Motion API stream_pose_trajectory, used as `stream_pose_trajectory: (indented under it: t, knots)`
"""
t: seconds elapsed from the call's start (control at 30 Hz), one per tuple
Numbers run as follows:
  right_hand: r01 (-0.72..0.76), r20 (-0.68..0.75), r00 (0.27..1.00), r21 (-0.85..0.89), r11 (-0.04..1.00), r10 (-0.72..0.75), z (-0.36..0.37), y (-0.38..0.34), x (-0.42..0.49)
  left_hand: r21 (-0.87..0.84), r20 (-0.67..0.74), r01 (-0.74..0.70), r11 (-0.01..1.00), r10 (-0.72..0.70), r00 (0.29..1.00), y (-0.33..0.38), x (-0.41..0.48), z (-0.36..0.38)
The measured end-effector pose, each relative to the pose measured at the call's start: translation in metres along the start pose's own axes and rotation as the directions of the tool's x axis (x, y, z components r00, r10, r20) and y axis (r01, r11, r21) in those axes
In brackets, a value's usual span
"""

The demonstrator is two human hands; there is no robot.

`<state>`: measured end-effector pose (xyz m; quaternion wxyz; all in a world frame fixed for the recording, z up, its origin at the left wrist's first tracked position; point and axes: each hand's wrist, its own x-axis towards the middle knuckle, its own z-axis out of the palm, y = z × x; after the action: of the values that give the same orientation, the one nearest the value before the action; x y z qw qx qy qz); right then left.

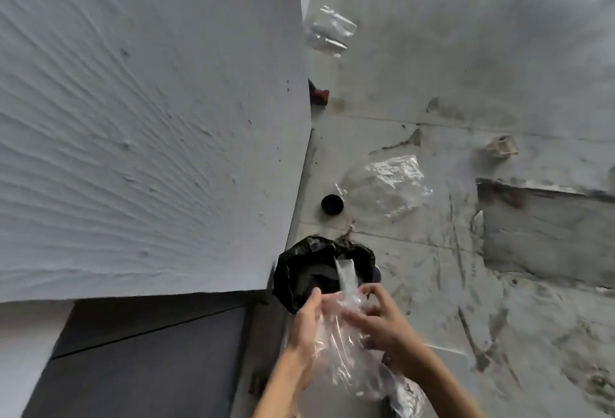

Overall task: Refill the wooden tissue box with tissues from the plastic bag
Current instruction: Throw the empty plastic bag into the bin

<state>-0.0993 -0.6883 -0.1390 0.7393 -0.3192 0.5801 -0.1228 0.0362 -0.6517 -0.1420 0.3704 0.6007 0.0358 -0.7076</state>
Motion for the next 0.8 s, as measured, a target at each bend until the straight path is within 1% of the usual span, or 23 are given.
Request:
stream_pose_trajectory:
  t: [0.1, 0.13, 0.17, 0.2, 0.23, 0.27, 0.3, 0.33, 0.37, 0.4, 0.43, 0.5, 0.53, 0.57, 0.6, 0.63, 0.67, 0.7, 0.73, 0.77, 0.8]
  knots:
    - [-0.027, -0.110, 0.992, 0.247, 0.969, 0.056, -0.015, 0.044, 0.076, 0.000, -0.015, -0.044, 0.999, 0.044, 0.999, -0.011, 0.070, -0.024]
    - [-0.022, -0.162, 0.983, 0.333, 0.943, 0.081, -0.017, 0.060, 0.101, 0.041, -0.073, -0.069, 0.997, 0.072, 0.995, -0.022, 0.099, -0.035]
    - [0.007, -0.231, 0.969, 0.394, 0.919, 0.092, -0.017, 0.075, 0.125, 0.122, -0.142, -0.100, 0.988, 0.117, 0.983, -0.030, 0.124, -0.042]
    - [0.052, -0.317, 0.944, 0.412, 0.910, 0.090, -0.015, 0.089, 0.146, 0.258, -0.265, -0.107, 0.960, 0.177, 0.948, -0.038, 0.148, -0.051]
    - [0.106, -0.419, 0.906, 0.380, 0.919, 0.069, -0.012, 0.105, 0.168, 0.422, -0.383, -0.087, 0.902, 0.264, 0.885, -0.047, 0.170, -0.061]
    - [0.159, -0.513, 0.858, 0.311, 0.937, 0.024, -0.008, 0.115, 0.181, 0.592, -0.453, -0.023, 0.806, 0.357, 0.817, -0.050, 0.181, -0.066]
    - [0.205, -0.584, 0.811, 0.230, 0.951, -0.033, -0.001, 0.128, 0.196, 0.724, -0.460, 0.058, 0.687, 0.419, 0.783, -0.058, 0.193, -0.075]
    - [0.241, -0.639, 0.762, 0.136, 0.961, -0.100, 0.007, 0.140, 0.210, 0.798, -0.444, 0.121, 0.591, 0.440, 0.780, -0.066, 0.203, -0.082]
    - [0.270, -0.676, 0.716, 0.035, 0.962, -0.176, 0.014, 0.147, 0.221, 0.833, -0.421, 0.145, 0.534, 0.441, 0.793, -0.071, 0.209, -0.088]
    - [0.289, -0.701, 0.672, -0.049, 0.956, -0.239, 0.021, 0.154, 0.233, 0.839, -0.399, 0.131, 0.528, 0.435, 0.807, -0.076, 0.216, -0.094]
    - [0.306, -0.722, 0.631, -0.105, 0.946, -0.284, 0.027, 0.159, 0.244, 0.831, -0.384, 0.096, 0.548, 0.440, 0.812, -0.081, 0.222, -0.100]
    - [0.332, -0.768, 0.547, -0.164, 0.929, -0.332, 0.036, 0.162, 0.263, 0.837, -0.329, 0.013, 0.548, 0.484, 0.811, -0.088, 0.231, -0.108]
    - [0.317, -0.793, 0.511, -0.185, 0.930, -0.331, 0.039, 0.163, 0.270, 0.843, -0.308, -0.015, 0.538, 0.505, 0.806, -0.090, 0.234, -0.110]
    - [0.268, -0.812, 0.488, -0.209, 0.940, -0.320, 0.043, 0.163, 0.276, 0.847, -0.289, -0.043, 0.530, 0.527, 0.800, -0.092, 0.237, -0.111]
    - [0.184, -0.821, 0.479, -0.253, 0.950, -0.311, 0.046, 0.164, 0.281, 0.847, -0.272, -0.072, 0.526, 0.547, 0.792, -0.093, 0.240, -0.111]
    - [0.064, -0.810, 0.490, -0.335, 0.940, -0.322, 0.051, 0.165, 0.285, 0.848, -0.256, -0.096, 0.522, 0.561, 0.787, -0.094, 0.242, -0.111]
    - [-0.076, -0.771, 0.535, -0.450, 0.890, -0.344, 0.056, 0.167, 0.287, 0.850, -0.244, -0.109, 0.516, 0.568, 0.786, -0.094, 0.244, -0.110]
    - [-0.200, -0.708, 0.615, -0.566, 0.800, -0.347, 0.062, 0.169, 0.288, 0.853, -0.233, -0.113, 0.510, 0.566, 0.791, -0.094, 0.246, -0.110]
    - [-0.281, -0.631, 0.708, -0.663, 0.694, -0.317, 0.066, 0.171, 0.289, 0.857, -0.223, -0.112, 0.503, 0.557, 0.800, -0.094, 0.247, -0.111]
    - [-0.324, -0.559, 0.789, -0.731, 0.601, -0.254, 0.067, 0.172, 0.290, 0.862, -0.217, -0.104, 0.497, 0.546, 0.809, -0.094, 0.248, -0.111]
    - [-0.352, -0.499, 0.850, -0.776, 0.523, -0.169, 0.067, 0.172, 0.290, 0.868, -0.213, -0.096, 0.488, 0.539, 0.815, -0.094, 0.248, -0.111]
